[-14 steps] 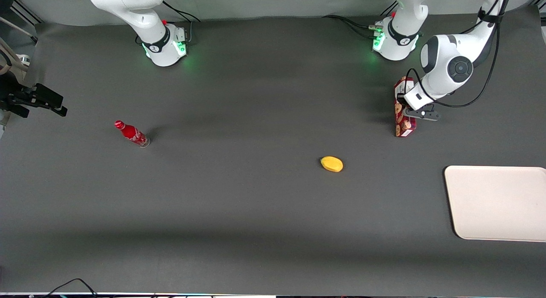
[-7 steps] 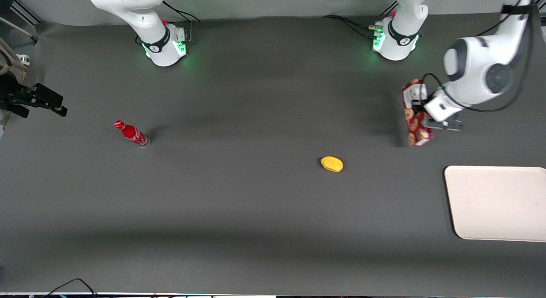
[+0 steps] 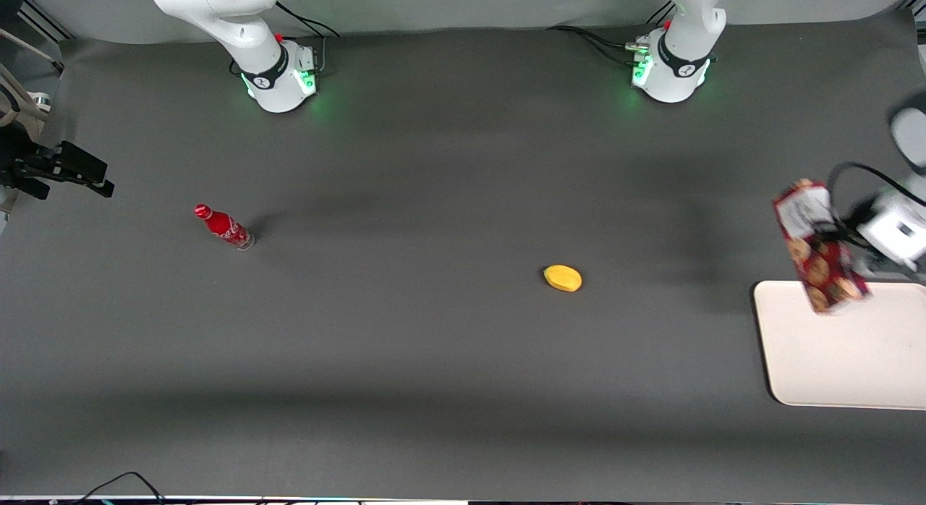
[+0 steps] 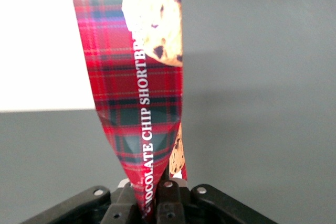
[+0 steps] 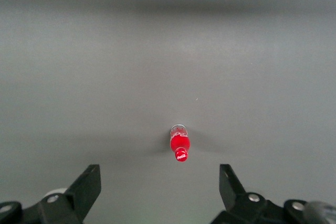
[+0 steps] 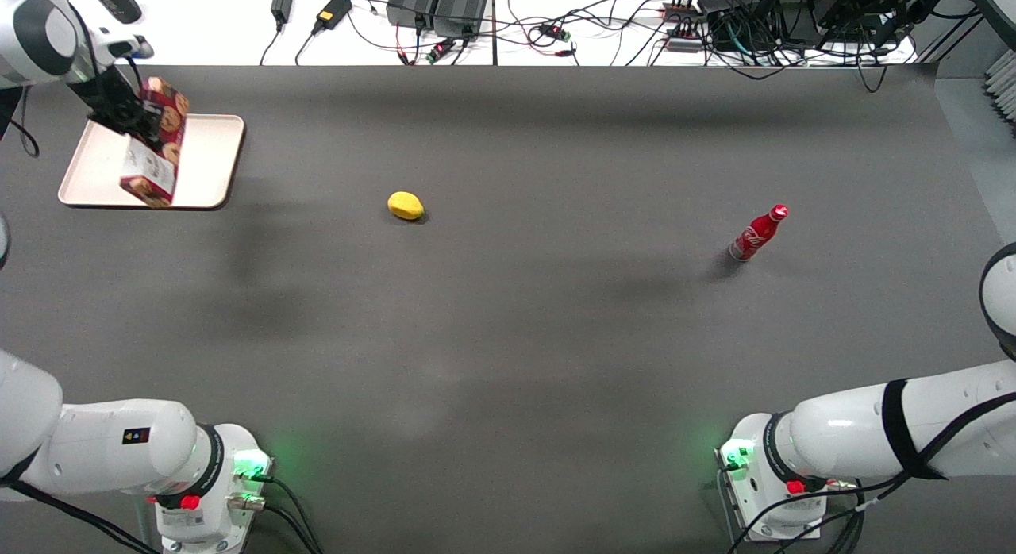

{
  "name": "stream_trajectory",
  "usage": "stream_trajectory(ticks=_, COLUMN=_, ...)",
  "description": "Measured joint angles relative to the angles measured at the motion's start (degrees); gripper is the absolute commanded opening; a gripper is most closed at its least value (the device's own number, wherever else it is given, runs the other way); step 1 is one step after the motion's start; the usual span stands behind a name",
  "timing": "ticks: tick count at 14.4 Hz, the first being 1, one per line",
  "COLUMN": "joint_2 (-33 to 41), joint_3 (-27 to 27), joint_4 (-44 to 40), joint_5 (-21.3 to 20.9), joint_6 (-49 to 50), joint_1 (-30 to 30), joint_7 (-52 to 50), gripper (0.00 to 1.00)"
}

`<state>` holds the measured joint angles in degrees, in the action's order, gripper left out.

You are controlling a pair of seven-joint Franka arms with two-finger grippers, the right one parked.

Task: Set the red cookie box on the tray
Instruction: 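Carry the held cookie box with the left gripper over the white tray, then lower the cookie box onto the tray and open the left gripper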

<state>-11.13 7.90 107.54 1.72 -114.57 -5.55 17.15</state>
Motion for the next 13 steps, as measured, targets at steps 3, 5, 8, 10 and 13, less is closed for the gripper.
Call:
stream_trajectory(ticks=3, joint_2=-12.74, joint_3=4.35, joint_4=-15.17, joint_5=0.08, joint_6=-0.34, joint_1=-0.82, joint_7=6.32, gripper=0.00)
stream_trajectory(ticks=5, joint_2=-19.78, joint_3=5.97, joint_4=-23.81, joint_5=0.10, joint_6=-2.12, joint_1=-2.25, joint_7=9.73, gripper=0.00)
stream_trajectory(ticks=8, joint_2=-27.92, joint_3=8.45, joint_4=-33.87, joint_5=0.11, joint_6=-8.55, joint_1=-4.10, joint_7=16.10, gripper=0.00)
stream_trajectory(ticks=10, joint_2=-31.47, joint_3=8.97, joint_4=-36.30, joint_5=0.12, joint_6=-14.90, joint_1=-6.19, joint_7=21.58, gripper=0.00)
stream_trajectory(ticks=13, joint_2=-35.96, joint_3=9.12, joint_4=-38.85, joint_5=3.35, joint_6=-15.53, joint_1=-10.03, joint_7=25.45, gripper=0.00)
